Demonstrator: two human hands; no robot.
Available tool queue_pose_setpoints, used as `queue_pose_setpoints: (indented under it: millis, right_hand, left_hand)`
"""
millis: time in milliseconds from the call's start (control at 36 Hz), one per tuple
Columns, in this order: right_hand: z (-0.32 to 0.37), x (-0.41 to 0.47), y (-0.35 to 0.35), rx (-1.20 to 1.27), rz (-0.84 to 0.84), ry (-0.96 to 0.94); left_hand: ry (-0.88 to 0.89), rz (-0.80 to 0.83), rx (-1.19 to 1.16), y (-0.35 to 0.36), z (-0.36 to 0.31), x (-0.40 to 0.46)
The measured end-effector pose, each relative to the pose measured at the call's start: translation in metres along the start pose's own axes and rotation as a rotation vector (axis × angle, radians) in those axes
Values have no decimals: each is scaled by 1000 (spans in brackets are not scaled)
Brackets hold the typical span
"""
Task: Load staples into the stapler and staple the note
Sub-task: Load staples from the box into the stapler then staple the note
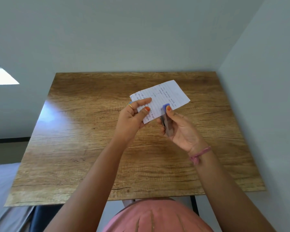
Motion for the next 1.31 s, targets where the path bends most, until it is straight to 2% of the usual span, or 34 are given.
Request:
queue_pose_setpoints:
  millis: [278,528,583,667,722,778,833,944,1028,1306]
  right_hand:
    - [2,-2,-5,-13,-49,19]
    - [-1,0,-4,-7,-79,31]
    - [-1,0,-3,5,-68,19]
    - [0,2,0,6,-65,11]
    - [1,3,2,1,-59,3]
    - [3,4,5,-7,-50,-8]
    - [3,6,8,2,-42,-16]
    - [1,9,12,12,-31,-30]
    - [1,11,14,14,-36,-43]
    - [6,18,18,-42,-135,-44]
  left_hand:
    - [17,-6,19,-4,-3,1]
    - [70,53,40,-7,-9,0]
    - [114,106,-25,-6,-11,0]
    - [243,175,-272,-6,-11,-6]
    - [275,132,-430,-6,-6,-8]
    - [203,68,-475,1,5,-10]
    - [118,53,-422,15,15,-12]
    - [144,64,-181,42,21,-10]
    - [164,-56,-204,45,16,-1]
    - [150,-144,-349,45,19,4]
Point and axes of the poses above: each hand's wrist, its own x-axis towards the middle knuckle, its own y-axis out of the palm, z = x × y, the point moved 4 cm from there along x, towards the middle knuckle, and after that the axes turned 9 degrees about z, right-handed, at the moved point
